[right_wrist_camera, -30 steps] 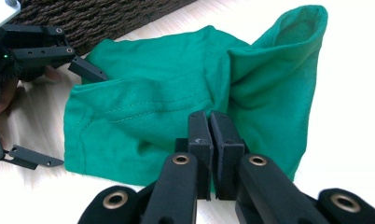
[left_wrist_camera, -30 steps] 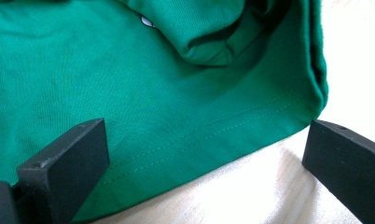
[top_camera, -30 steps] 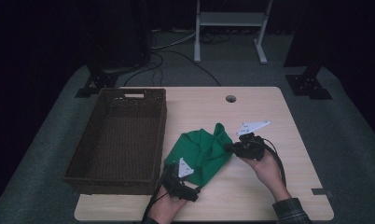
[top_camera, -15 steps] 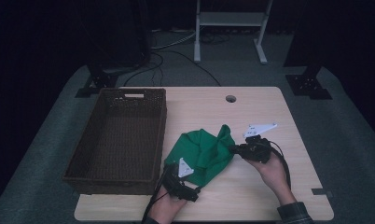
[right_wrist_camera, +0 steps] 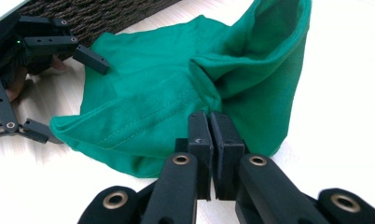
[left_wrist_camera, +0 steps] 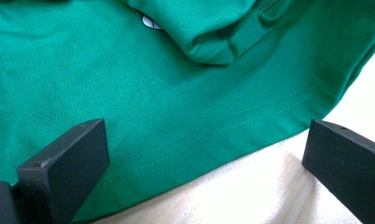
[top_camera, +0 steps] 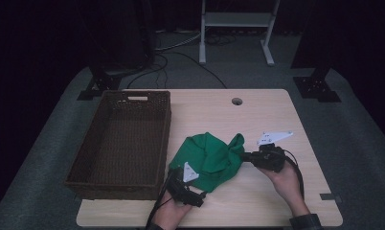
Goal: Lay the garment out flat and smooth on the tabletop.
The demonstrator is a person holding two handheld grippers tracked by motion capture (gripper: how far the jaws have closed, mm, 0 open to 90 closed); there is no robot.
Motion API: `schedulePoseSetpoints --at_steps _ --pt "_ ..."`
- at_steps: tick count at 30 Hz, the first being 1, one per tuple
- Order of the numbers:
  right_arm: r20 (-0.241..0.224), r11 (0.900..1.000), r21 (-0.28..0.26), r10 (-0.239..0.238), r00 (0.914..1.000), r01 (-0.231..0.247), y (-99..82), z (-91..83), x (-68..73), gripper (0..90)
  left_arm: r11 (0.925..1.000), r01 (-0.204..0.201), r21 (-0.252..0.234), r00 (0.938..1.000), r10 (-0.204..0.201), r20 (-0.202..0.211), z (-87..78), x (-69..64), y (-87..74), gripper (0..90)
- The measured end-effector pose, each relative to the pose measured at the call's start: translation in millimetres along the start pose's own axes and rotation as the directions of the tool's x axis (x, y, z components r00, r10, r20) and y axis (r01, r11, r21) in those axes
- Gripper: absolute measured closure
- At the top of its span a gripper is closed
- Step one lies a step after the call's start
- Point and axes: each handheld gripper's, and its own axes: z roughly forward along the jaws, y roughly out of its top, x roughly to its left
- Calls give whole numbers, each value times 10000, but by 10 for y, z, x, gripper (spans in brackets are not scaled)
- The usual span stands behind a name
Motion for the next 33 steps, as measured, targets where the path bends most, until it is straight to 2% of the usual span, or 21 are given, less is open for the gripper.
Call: schedulePoseSetpoints --at_steps 18,33 --pt "202 9989 -195 435 9989 -431 -205 -150 -68 884 10000 -69 0 9999 69 119 -6 4 -4 0" --pt "772 9961 -3 878 9931 -881 -391 -253 -193 884 9998 -199 -77 9993 202 325 -16 8 -12 0"
